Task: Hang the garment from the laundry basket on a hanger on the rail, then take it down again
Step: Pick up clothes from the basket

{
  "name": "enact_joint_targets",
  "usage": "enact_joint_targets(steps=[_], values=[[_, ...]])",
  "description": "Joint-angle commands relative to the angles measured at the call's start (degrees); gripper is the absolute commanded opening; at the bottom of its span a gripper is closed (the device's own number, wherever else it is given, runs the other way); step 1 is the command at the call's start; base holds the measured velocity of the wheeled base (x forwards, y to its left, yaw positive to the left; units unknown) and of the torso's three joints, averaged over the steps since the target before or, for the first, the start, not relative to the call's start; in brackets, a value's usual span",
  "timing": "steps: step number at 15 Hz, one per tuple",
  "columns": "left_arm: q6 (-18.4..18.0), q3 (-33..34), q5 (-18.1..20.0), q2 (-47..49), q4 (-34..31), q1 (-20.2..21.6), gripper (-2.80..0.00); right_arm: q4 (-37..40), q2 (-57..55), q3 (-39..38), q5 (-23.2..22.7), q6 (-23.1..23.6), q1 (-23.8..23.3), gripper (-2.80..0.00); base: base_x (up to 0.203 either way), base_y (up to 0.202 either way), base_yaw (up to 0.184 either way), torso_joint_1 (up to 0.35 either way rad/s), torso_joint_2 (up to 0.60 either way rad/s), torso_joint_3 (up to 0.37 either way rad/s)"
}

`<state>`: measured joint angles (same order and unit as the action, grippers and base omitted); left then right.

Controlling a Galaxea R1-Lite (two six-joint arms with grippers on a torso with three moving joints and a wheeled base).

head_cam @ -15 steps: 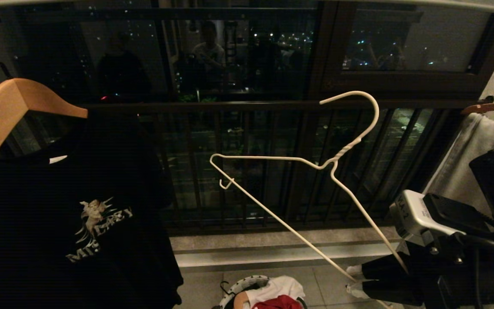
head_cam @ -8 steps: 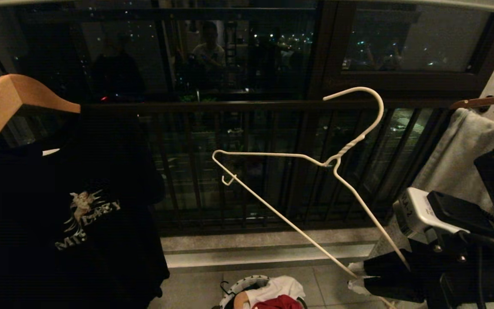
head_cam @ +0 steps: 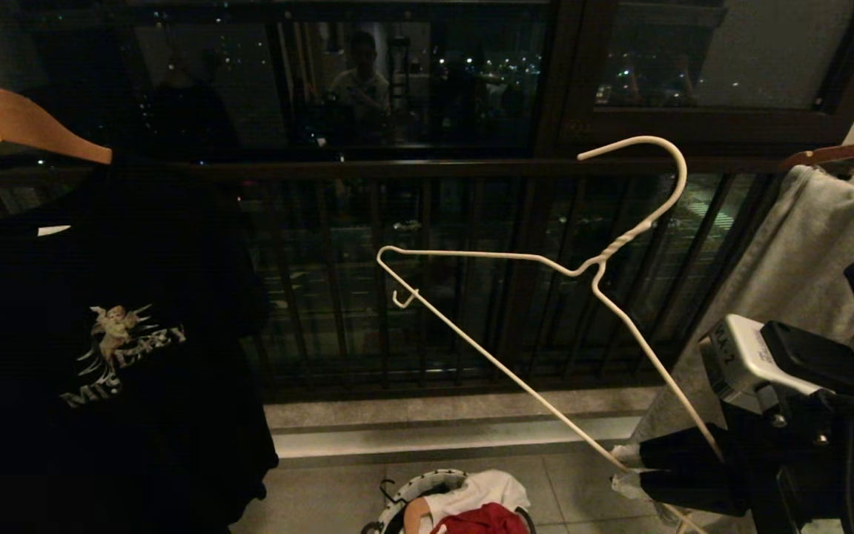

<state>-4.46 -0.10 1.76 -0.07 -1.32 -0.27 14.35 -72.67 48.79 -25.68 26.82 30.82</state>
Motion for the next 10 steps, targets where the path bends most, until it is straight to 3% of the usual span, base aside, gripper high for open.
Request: enact_joint_targets(steps=[1, 10], values=[[-0.1, 0.0, 0.0, 0.0, 0.0, 0.0, -2.80, 0.1, 0.7, -0.1, -0.2, 0.2, 0.0, -2.80, 0.000, 0.000, 0.000, -0.124, 0.30, 0.155], [0.0, 0.0, 0.0, 0.1, 0.0, 0.0, -2.80, 0.0, 1.6, 0.2, -0.1, 0.2, -1.2, -2.80, 0.000, 0.000, 0.000, -0.152, 0.34, 0.184]])
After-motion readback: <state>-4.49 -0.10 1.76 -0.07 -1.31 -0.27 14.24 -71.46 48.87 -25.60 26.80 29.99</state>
